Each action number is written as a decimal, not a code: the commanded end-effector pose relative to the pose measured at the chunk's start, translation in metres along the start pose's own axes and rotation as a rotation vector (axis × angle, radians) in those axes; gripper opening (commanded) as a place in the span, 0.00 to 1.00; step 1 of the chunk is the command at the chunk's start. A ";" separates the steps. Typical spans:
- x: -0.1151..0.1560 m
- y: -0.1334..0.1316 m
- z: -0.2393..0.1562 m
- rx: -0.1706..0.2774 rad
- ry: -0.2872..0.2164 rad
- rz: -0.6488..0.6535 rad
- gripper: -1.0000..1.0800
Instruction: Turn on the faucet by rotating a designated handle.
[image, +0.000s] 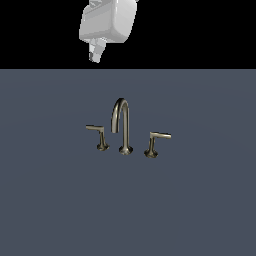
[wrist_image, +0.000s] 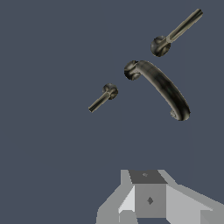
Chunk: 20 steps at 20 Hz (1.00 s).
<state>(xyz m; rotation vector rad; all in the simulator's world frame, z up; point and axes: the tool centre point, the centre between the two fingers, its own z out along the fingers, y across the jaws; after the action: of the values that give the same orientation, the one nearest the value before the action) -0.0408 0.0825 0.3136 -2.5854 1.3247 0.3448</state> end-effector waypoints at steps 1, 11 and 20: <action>0.008 -0.012 0.019 -0.004 0.003 0.082 0.00; 0.042 -0.049 0.096 -0.019 0.067 0.397 0.00; 0.072 -0.072 0.161 -0.005 0.184 0.653 0.00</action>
<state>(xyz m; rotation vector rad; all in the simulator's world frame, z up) 0.0366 0.1142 0.1561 -2.1920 2.1624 0.2363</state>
